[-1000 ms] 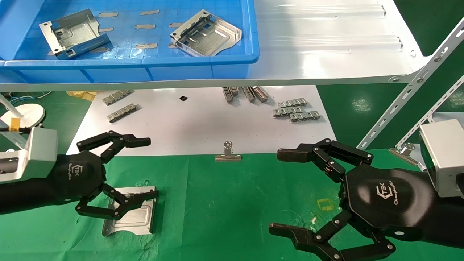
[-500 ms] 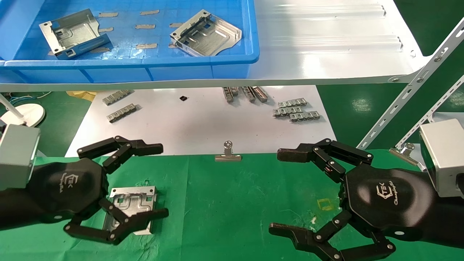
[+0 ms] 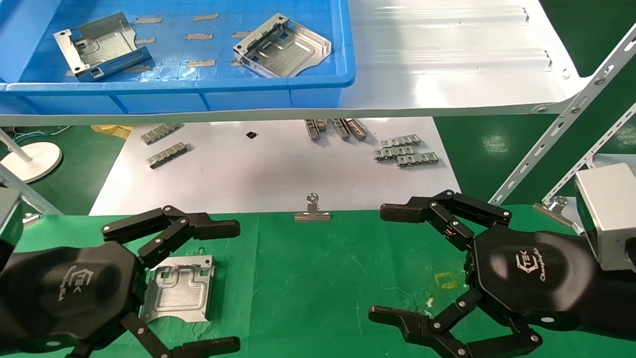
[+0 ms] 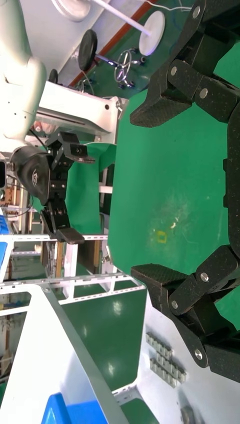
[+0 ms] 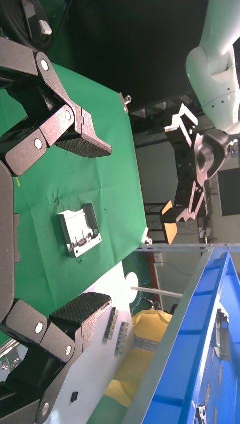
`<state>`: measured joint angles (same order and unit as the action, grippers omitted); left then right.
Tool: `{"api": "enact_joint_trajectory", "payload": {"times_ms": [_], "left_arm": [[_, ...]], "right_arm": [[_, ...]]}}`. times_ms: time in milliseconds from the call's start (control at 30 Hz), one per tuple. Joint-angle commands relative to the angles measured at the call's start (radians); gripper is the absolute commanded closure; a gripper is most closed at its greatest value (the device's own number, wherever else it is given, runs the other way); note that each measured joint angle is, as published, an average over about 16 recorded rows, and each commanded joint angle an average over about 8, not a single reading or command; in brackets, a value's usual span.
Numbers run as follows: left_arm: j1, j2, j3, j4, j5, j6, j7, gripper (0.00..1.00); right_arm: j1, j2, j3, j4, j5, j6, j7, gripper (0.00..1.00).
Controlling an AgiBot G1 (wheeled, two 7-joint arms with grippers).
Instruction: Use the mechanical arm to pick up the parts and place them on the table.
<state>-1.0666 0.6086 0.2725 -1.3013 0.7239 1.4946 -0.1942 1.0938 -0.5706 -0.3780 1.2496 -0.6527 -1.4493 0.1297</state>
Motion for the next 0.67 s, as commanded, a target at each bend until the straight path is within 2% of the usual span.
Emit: {"api": "enact_joint_trajectory", "payload": {"times_ms": [33, 667], "left_arm": [[0.008, -0.003, -0.007, -0.018, -0.006, -0.001, -0.010, 0.00], [-0.004, 0.001, 0.004, 0.010, 0.003, 0.000, 0.004, 0.00]], "right_arm": [[0.000, 0.000, 0.000, 0.000, 0.000, 0.000, 0.000, 0.00], [0.000, 0.000, 0.000, 0.000, 0.000, 0.000, 0.000, 0.00]]}}
